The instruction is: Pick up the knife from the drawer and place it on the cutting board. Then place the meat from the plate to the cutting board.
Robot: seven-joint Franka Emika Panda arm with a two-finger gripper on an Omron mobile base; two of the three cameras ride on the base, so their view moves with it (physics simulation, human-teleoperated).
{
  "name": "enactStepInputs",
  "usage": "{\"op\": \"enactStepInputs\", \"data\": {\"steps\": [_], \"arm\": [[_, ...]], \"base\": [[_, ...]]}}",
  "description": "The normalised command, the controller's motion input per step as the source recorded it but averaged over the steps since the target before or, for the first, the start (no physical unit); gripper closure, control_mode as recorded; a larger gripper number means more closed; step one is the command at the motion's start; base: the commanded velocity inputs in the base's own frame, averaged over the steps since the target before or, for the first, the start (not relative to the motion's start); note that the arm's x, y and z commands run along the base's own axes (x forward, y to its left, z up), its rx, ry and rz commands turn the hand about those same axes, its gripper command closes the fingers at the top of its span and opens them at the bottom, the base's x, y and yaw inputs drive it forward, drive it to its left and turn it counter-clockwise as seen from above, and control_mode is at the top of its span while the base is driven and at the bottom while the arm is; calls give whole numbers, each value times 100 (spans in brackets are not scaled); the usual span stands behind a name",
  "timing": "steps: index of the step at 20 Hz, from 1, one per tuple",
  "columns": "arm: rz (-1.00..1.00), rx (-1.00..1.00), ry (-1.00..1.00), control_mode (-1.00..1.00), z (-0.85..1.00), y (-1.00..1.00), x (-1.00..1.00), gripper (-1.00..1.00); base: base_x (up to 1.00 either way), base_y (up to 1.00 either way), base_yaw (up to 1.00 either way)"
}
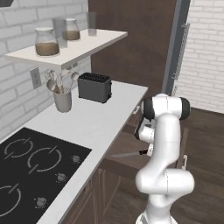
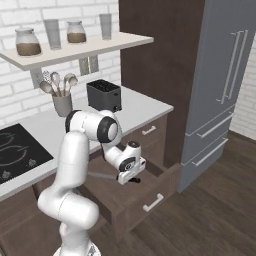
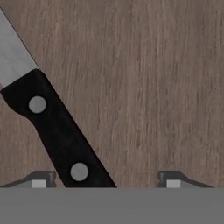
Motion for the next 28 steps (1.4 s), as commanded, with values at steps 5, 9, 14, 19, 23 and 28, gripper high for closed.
{"op": "enactStepInputs", "data": {"steps": [5,9,14,19,23,28], "arm": [[7,-17,0,-100,-17,9,-32,100],[-2,-5,0,-100,46,-13,-75,100],[-7,0,0,-100,100,-24,-53,100],[-8,0,2,-100,100,-20,-38,100],[-7,0,3,-100,100,-24,-55,100],[-7,0,0,-100,94,-39,-84,100]], "base": [[0,0,0],[0,0,0],[0,0,0],[0,0,0],[0,0,0],[0,0,0]]}}
